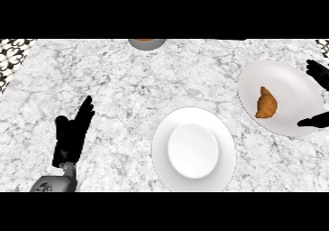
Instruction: Pick the croissant from the plate and place it in the plate
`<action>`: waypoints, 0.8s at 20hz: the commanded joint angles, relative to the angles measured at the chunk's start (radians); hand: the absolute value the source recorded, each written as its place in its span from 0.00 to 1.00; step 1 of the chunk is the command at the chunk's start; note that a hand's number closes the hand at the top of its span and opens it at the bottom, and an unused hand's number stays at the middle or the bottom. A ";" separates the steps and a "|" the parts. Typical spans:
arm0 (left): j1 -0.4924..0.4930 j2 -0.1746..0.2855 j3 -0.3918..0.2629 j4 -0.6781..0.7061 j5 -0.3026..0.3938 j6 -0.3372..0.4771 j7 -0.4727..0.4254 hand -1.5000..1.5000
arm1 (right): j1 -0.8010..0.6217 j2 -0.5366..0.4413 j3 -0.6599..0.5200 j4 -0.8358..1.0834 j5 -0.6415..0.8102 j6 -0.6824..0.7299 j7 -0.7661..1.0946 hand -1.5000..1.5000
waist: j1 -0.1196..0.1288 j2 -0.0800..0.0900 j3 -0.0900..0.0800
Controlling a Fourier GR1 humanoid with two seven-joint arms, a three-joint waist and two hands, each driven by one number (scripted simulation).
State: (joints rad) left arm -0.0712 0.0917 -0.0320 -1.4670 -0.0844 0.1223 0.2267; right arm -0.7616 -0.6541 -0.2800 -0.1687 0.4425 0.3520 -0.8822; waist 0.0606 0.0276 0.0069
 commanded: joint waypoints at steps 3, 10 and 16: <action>-0.008 -0.011 -0.014 0.006 -0.017 0.009 -0.002 0.50 | 0.023 -0.031 0.008 0.022 0.009 0.080 -0.100 0.00 | 0.004 0.004 0.001; -0.007 0.009 0.003 0.017 -0.003 -0.012 -0.011 0.50 | 0.023 -0.100 -0.006 0.027 -0.003 0.075 -0.090 0.00 | 0.011 0.009 0.003; -0.011 0.002 -0.001 0.011 0.002 -0.017 -0.017 0.50 | 0.030 -0.105 -0.039 0.040 -0.036 0.059 -0.085 0.00 | 0.016 0.011 0.004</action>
State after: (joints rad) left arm -0.0847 0.0916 -0.0323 -1.4560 -0.0870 0.1143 0.2134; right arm -0.7406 -0.7306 -0.3035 -0.1392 0.4198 0.3285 -0.8882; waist 0.0729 0.0360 0.0100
